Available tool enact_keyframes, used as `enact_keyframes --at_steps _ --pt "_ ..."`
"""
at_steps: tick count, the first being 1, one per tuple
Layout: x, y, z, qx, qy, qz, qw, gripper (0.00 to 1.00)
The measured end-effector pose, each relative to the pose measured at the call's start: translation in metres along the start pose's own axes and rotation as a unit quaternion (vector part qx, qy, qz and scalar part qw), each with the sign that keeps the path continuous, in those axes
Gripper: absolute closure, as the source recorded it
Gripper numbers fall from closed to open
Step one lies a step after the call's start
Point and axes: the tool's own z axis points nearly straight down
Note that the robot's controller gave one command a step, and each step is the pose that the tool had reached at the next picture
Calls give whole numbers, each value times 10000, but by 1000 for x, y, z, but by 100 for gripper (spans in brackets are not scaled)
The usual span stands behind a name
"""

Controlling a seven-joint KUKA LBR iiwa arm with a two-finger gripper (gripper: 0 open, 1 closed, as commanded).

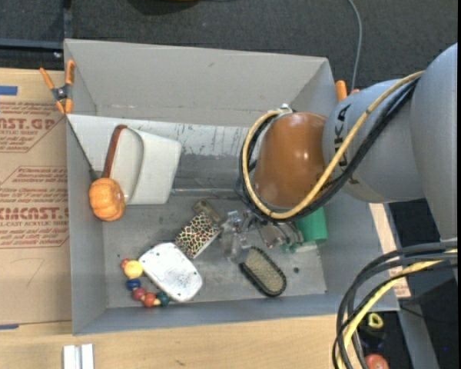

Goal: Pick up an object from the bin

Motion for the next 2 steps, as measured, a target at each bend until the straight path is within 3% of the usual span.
enact_keyframes --at_steps 1,2 --pt "-22 73 -9 0 -10 -2875 9578 0" --pt "-25 85 -11 -10 -24 -3257 9455 0"
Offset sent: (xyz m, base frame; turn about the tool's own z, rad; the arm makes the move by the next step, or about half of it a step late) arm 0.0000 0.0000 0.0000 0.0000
